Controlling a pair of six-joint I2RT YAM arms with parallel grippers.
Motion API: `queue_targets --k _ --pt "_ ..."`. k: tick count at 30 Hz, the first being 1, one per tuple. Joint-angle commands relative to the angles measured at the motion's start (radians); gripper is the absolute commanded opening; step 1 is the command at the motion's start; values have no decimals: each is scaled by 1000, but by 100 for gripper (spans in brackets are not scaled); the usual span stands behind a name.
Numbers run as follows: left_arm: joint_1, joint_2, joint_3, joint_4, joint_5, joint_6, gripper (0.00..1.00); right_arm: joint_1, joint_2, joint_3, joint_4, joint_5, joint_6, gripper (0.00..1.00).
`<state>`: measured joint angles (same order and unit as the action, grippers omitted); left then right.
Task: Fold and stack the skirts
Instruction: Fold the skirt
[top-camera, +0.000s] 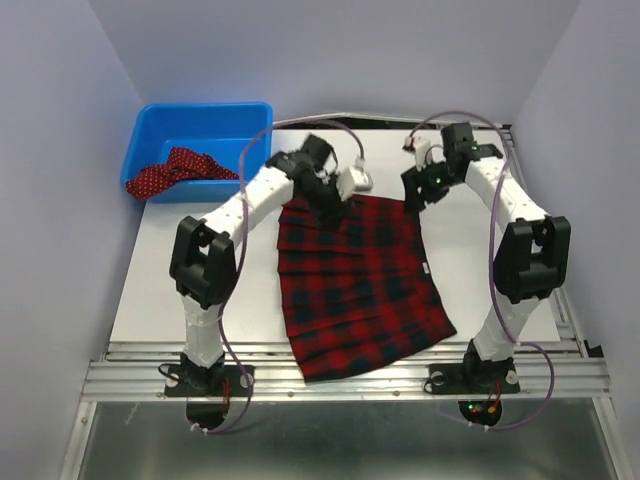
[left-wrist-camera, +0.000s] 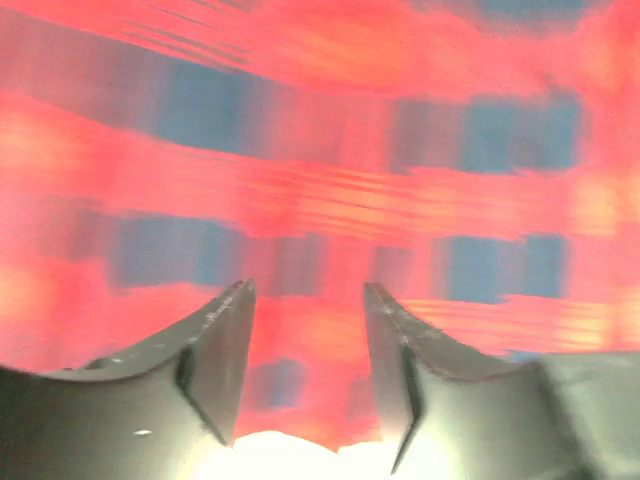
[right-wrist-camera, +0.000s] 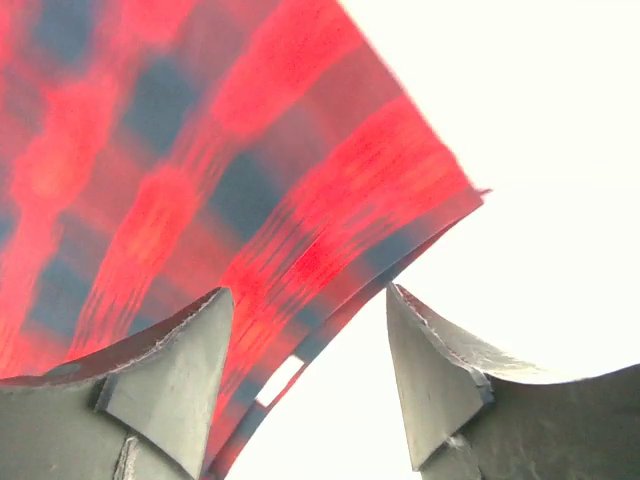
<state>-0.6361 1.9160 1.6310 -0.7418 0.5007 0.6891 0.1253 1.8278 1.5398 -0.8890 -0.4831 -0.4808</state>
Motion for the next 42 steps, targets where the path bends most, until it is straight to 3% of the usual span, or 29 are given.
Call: queue_targets --k 1,8,15,32,36,42 --pt "134 73 340 -35 75 24 64 -35 102 265 61 -6 62 68" --pt "220 300 631 143 -39 -57 65 -44 369 538 101 17 122 68" --pt "276 405 584 318 -97 -145 65 -53 459 514 94 20 44 75" --pt "277 575 540 136 -177 62 67 -53 484 398 -62 11 -200 68" --pt "277 548 468 113 -154 130 60 -53 498 413 -87 21 -217 59" --pt "277 523 445 12 -100 220 60 -53 502 413 -99 8 -239 47"
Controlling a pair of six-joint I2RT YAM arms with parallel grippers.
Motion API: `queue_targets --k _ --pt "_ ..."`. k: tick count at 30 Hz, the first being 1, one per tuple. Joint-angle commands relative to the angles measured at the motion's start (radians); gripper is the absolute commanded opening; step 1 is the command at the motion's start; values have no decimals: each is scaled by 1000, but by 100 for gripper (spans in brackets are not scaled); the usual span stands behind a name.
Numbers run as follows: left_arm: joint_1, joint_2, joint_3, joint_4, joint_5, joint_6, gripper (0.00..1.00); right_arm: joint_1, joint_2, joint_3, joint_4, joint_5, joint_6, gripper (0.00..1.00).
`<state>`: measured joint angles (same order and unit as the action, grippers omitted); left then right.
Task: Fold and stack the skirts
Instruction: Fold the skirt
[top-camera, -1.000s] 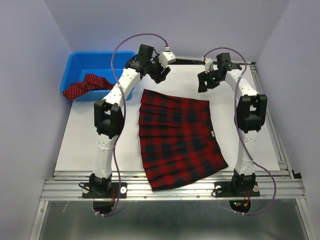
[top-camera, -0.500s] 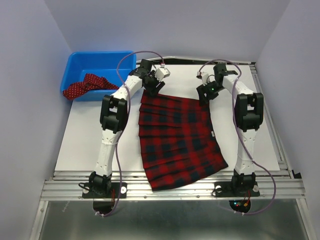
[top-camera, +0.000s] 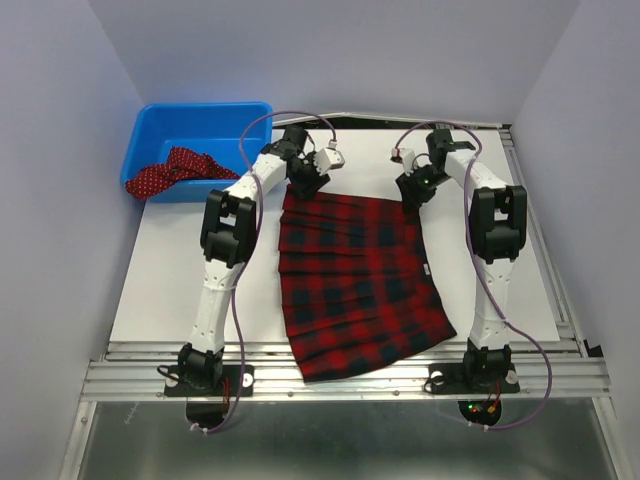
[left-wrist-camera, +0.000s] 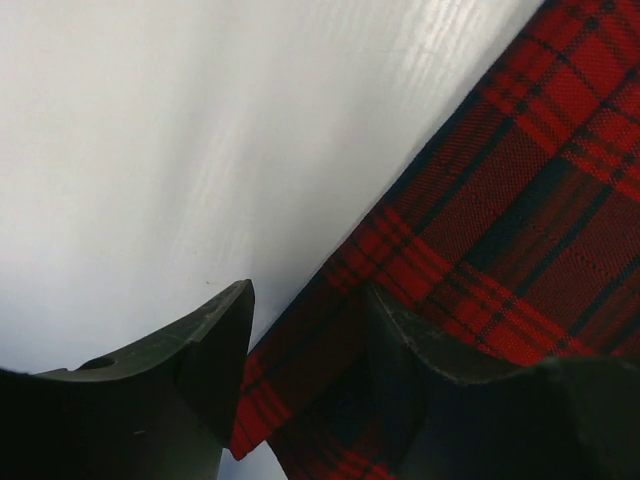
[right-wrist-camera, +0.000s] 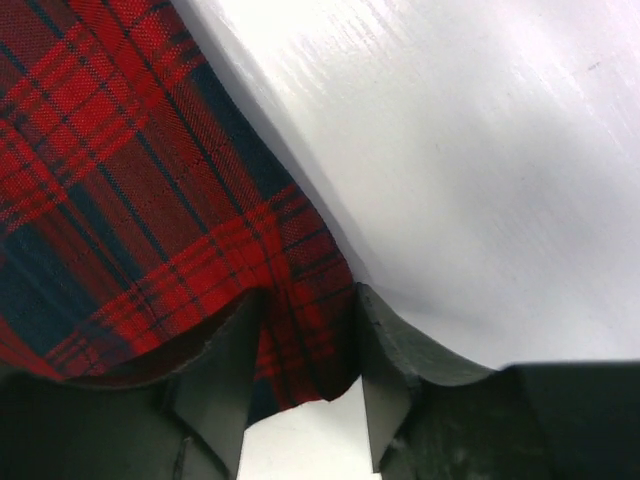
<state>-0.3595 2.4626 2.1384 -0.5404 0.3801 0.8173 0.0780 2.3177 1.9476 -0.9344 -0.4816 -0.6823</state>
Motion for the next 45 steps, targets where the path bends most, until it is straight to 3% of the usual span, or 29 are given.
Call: queue_targets --k 1,3,6,7,10,11,14,21,26,34,39,42,45 --pt "1 -28 -66 -194 26 100 59 -6 14 2 -55 2 -40 41" --pt "1 -27 -63 -216 29 115 57 -6 11 1 -58 -3 -48 33" --pt "1 -21 -67 -228 22 132 40 -6 6 -6 -49 -3 -40 8" --pt "-1 -13 -66 -231 20 132 27 -6 5 -6 -46 -3 -33 2" --pt "-1 1 -52 -237 5 128 2 -6 -6 -4 -35 -2 -20 1" --pt "-1 7 -43 -237 0 125 0 -6 -11 -6 -32 -2 -11 1" --pt "1 9 8 -234 -13 100 0 -6 -44 -25 6 14 19 1" --pt "25 -79 52 127 -147 -119 0 -15 -155 -85 245 98 165 1" --pt "34 -68 189 240 -224 -223 0 -35 -165 -35 328 133 223 1" --pt "40 -167 213 358 -242 -251 0 -57 -200 39 393 107 126 1" --pt "34 -390 -36 376 -181 -242 0 -57 -348 -128 462 14 17 1" --pt "22 -563 -318 430 -175 -230 0 -57 -470 -292 546 -58 -46 1" --pt "-1 -709 -502 448 -176 -212 0 -57 -587 -438 571 -120 -133 1"
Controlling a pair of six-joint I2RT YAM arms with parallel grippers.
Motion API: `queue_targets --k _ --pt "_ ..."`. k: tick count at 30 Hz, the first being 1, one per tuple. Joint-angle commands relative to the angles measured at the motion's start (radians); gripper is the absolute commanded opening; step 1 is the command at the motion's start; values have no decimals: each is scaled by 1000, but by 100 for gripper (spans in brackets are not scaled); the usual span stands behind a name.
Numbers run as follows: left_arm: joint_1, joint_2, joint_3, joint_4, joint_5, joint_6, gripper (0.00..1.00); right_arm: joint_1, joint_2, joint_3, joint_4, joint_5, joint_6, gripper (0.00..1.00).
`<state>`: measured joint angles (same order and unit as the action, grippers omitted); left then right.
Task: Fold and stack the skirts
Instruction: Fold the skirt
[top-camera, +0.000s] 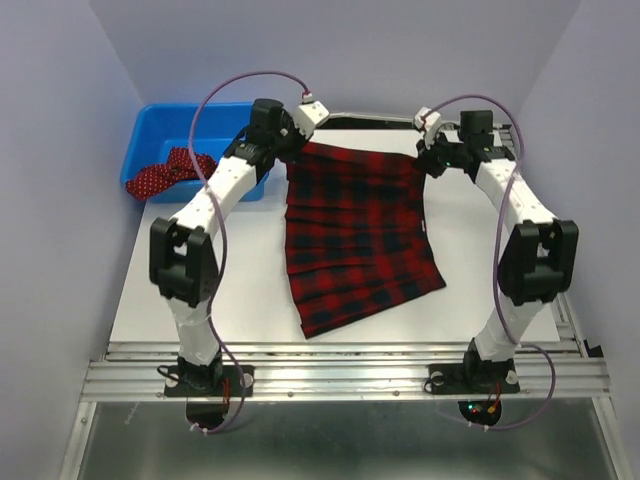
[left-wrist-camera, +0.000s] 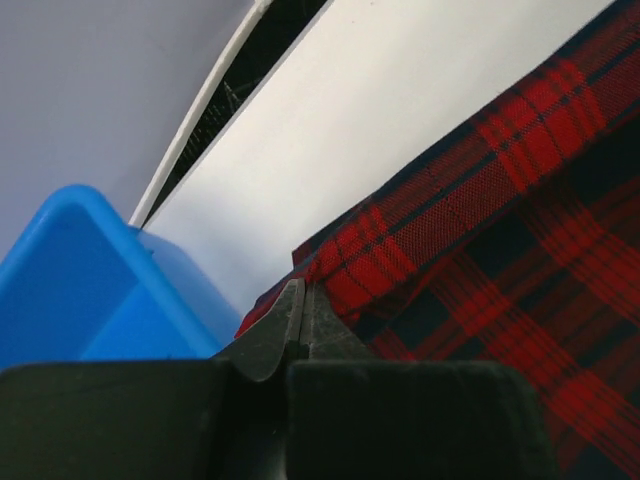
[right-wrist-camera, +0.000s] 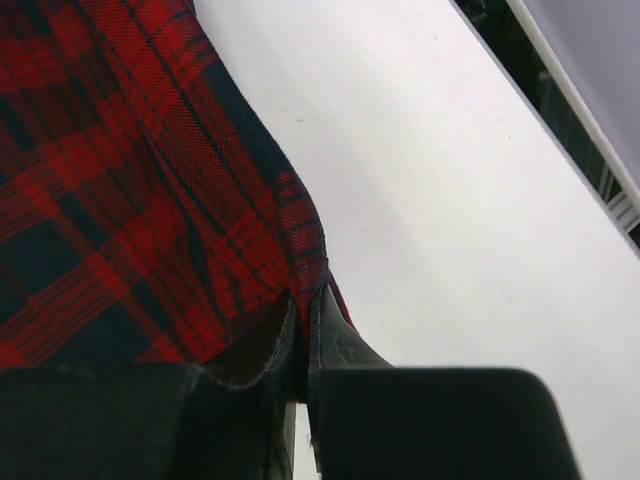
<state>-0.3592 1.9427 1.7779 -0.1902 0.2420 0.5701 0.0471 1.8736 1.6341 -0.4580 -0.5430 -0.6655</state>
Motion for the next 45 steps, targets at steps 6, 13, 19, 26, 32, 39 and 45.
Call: queue_targets --k 6,13,19,26,32,39,45 --pt "-88 -419 -468 92 -36 40 0 -35 -364 -451 166 -178 -371 1" --pt "-291 -704 -830 84 -144 -8 0 -35 -520 -744 194 -241 -621 1" --pt "-357 -673 -997 95 -155 -122 0 -35 -619 -959 248 -271 -747 1" --pt "-429 -643 -1034 136 -145 -185 0 -35 -605 -988 262 -252 -709 1" --pt "-423 -614 -853 32 -204 -159 0 -35 -584 -841 251 -255 -640 1" --pt "-428 -630 -718 -104 -167 -153 0 -35 -656 -806 188 -242 -669 1" --pt "-477 -695 -669 -227 -136 -141 0 -35 -771 -844 53 -265 -739 1"
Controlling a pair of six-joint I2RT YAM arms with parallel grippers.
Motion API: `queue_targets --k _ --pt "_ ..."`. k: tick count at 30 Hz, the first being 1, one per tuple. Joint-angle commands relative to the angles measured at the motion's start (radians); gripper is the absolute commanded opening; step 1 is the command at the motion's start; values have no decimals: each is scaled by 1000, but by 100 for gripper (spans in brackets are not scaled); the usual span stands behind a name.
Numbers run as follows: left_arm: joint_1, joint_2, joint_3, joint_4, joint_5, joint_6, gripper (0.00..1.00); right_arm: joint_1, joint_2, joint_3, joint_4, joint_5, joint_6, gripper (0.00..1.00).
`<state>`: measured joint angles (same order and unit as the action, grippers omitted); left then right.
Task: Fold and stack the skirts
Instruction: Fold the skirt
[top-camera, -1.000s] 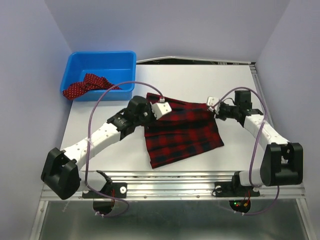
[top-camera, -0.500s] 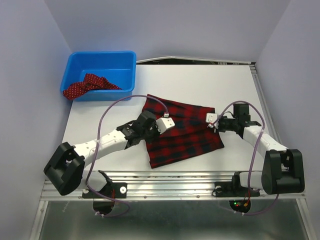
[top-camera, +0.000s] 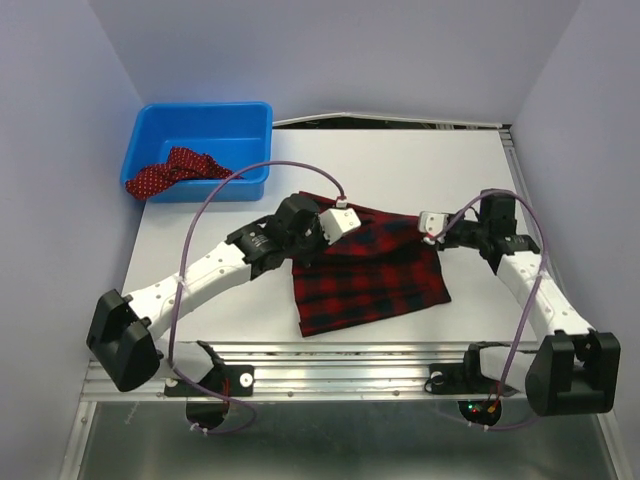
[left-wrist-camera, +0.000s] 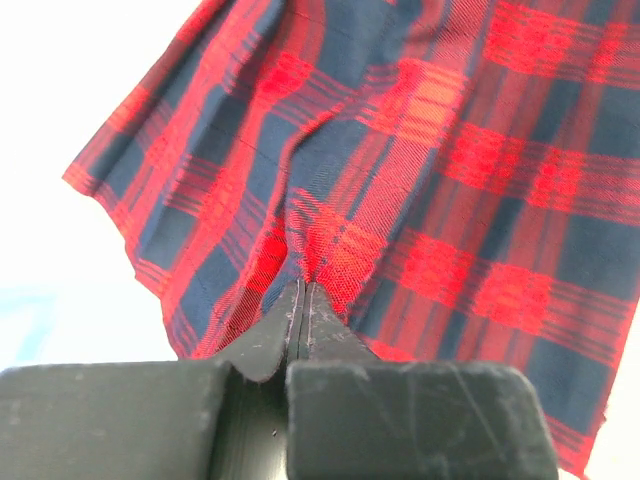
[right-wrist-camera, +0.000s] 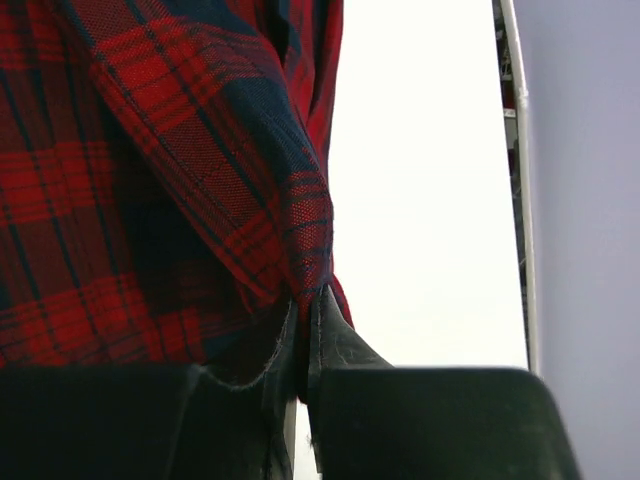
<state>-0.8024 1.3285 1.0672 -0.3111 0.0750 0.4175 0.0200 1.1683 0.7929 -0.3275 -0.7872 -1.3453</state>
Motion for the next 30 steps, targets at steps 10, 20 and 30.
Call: queue_targets --k 10,20,30 --pt "-285 -141 -180 -142 149 78 0 -8 -249 -283 -292 14 -463 1" --pt "-299 -34 -158 -128 166 93 66 -8 -263 -328 -328 112 -470 87" --pt "-66 -95 -23 -123 181 -25 63 -52 -217 -98 -237 233 -162 86"
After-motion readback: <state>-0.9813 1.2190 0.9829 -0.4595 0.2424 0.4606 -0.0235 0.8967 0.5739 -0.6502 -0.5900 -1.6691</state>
